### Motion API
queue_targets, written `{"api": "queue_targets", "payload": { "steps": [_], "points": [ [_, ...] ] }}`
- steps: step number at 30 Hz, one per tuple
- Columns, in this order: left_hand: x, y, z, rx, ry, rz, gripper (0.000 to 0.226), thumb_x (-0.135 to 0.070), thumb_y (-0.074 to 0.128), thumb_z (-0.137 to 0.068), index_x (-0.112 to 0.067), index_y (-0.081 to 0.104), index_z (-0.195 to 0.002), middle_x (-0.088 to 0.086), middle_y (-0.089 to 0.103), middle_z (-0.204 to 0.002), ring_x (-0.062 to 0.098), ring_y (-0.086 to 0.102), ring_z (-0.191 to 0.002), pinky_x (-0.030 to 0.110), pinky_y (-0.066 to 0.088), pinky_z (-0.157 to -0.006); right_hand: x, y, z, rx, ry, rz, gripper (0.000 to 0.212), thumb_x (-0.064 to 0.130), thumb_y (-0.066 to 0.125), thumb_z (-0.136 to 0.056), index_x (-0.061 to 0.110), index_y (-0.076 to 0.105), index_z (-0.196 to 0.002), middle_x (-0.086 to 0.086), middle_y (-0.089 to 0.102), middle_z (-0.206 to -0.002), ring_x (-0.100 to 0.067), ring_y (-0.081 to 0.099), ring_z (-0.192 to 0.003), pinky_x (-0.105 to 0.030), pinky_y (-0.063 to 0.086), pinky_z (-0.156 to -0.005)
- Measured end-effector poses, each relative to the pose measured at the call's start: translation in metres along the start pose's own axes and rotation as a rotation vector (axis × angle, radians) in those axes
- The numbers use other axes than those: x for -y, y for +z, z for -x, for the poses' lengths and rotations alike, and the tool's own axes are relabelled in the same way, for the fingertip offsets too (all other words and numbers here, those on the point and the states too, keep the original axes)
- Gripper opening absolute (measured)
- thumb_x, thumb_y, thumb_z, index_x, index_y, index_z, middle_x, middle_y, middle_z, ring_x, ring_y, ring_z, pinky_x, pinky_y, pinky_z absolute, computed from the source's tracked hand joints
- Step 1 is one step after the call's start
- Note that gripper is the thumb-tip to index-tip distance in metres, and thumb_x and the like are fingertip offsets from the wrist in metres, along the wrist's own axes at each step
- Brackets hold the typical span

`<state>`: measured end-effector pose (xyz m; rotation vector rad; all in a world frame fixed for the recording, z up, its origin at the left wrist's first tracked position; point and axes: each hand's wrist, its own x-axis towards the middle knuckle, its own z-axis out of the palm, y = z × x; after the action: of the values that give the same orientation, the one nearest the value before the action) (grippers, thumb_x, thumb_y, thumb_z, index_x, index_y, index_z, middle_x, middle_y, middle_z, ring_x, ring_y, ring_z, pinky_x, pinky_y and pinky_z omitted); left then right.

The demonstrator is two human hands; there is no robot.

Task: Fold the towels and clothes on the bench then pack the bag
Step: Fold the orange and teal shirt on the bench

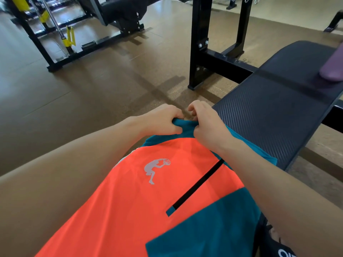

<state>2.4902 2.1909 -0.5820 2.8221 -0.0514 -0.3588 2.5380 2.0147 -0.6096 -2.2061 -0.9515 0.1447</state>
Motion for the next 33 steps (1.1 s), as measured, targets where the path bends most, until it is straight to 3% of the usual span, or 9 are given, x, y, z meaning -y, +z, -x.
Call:
{"api": "queue_targets", "payload": {
  "steps": [4, 7, 9, 12, 15, 19, 24, 28, 33],
  "points": [
    [0.020, -0.011, 0.015, -0.009, 0.200, -0.367, 0.016, -0.031, 0.056, -0.073, -0.018, 0.054, -0.065, 0.000, 0.060, -0.068, 0.025, 0.056, -0.072, 0.042, 0.051, -0.076, -0.006, 0.003, -0.001, 0.049, -0.026, 0.194, 0.036, -0.007, 0.050, -0.082, 0.013, 0.053, -0.113, -0.008, 0.063, -0.104, -0.028, 0.057, -0.097, -0.038, 0.045, -0.075],
    [0.041, -0.018, 0.029, -0.048, 0.304, -0.654, 0.022, -0.034, 0.056, -0.073, -0.017, 0.066, -0.084, 0.001, 0.071, -0.085, 0.025, 0.063, -0.094, 0.040, 0.037, -0.109, -0.008, 0.005, -0.002, 0.024, -0.047, 0.327, 0.027, -0.002, 0.049, -0.086, 0.014, 0.054, -0.108, -0.009, 0.062, -0.093, -0.029, 0.058, -0.087, -0.035, 0.038, -0.067],
    [0.055, -0.022, 0.043, -0.077, 0.289, -0.761, 0.025, -0.033, 0.057, -0.075, -0.019, 0.064, -0.095, 0.001, 0.071, -0.084, 0.025, 0.063, -0.096, 0.039, 0.031, -0.113, -0.006, 0.004, -0.001, 0.012, -0.061, 0.383, 0.023, -0.002, 0.049, -0.088, 0.012, 0.055, -0.105, -0.008, 0.060, -0.088, -0.029, 0.056, -0.083, -0.035, 0.036, -0.067],
    [0.064, -0.026, 0.069, -0.103, 0.277, -0.804, 0.018, -0.022, 0.062, -0.076, -0.017, 0.058, -0.092, 0.002, 0.068, -0.071, 0.029, 0.064, -0.085, 0.039, 0.040, -0.105, -0.005, 0.003, 0.001, -0.018, -0.081, 0.441, 0.017, 0.000, 0.050, -0.090, 0.012, 0.056, -0.101, -0.005, 0.055, -0.083, -0.024, 0.049, -0.077, -0.034, 0.033, -0.068],
    [0.057, -0.023, 0.096, -0.085, 0.167, -0.771, 0.016, -0.019, 0.061, -0.080, -0.015, 0.051, -0.092, 0.003, 0.062, -0.066, 0.031, 0.063, -0.071, 0.035, 0.048, -0.075, -0.008, 0.010, 0.004, -0.028, -0.142, 0.543, 0.016, 0.000, 0.053, -0.087, 0.013, 0.055, -0.095, -0.005, 0.063, -0.086, -0.027, 0.054, -0.080, -0.036, 0.036, -0.070],
    [0.042, -0.010, 0.138, 0.045, -0.151, -0.711, 0.019, -0.020, 0.045, -0.093, -0.023, 0.039, -0.110, -0.002, 0.060, -0.092, 0.028, 0.065, -0.079, 0.036, 0.045, -0.062, -0.012, 0.012, 0.010, -0.032, -0.183, 0.627, 0.021, -0.004, 0.060, -0.080, 0.013, 0.056, -0.091, -0.006, 0.062, -0.083, -0.029, 0.056, -0.082, -0.038, 0.039, -0.072],
    [0.025, 0.036, 0.200, -0.182, 0.016, -0.609, 0.040, -0.012, 0.071, -0.073, -0.024, 0.042, -0.097, -0.001, 0.058, -0.081, 0.024, 0.062, -0.053, 0.028, 0.035, -0.037, -0.017, 0.006, 0.028, -0.026, -0.260, 0.724, 0.022, 0.006, 0.057, -0.085, 0.014, 0.061, -0.105, -0.006, 0.063, -0.093, -0.029, 0.058, -0.092, -0.040, 0.043, -0.081],
    [0.002, 0.070, 0.225, -0.174, 0.075, -0.616, 0.040, -0.007, 0.073, -0.066, -0.021, 0.048, -0.093, -0.002, 0.051, -0.082, 0.019, 0.057, -0.055, 0.027, 0.024, -0.034, -0.025, 0.000, 0.043, 0.043, -0.297, 0.807, 0.038, 0.012, 0.046, -0.095, 0.013, 0.057, -0.132, -0.012, 0.063, -0.122, -0.033, 0.054, -0.119, -0.045, 0.040, -0.103],
    [-0.011, 0.093, 0.239, -0.218, 0.006, -0.608, 0.046, -0.005, 0.082, -0.055, -0.020, 0.055, -0.089, -0.002, 0.053, -0.082, 0.015, 0.056, -0.055, 0.027, 0.019, -0.039, -0.008, 0.003, 0.062, 0.150, -0.279, 0.875, 0.056, 0.013, 0.041, -0.097, 0.015, 0.038, -0.153, -0.017, 0.035, -0.159, -0.035, 0.026, -0.150, -0.053, 0.018, -0.122]
  ]
}}
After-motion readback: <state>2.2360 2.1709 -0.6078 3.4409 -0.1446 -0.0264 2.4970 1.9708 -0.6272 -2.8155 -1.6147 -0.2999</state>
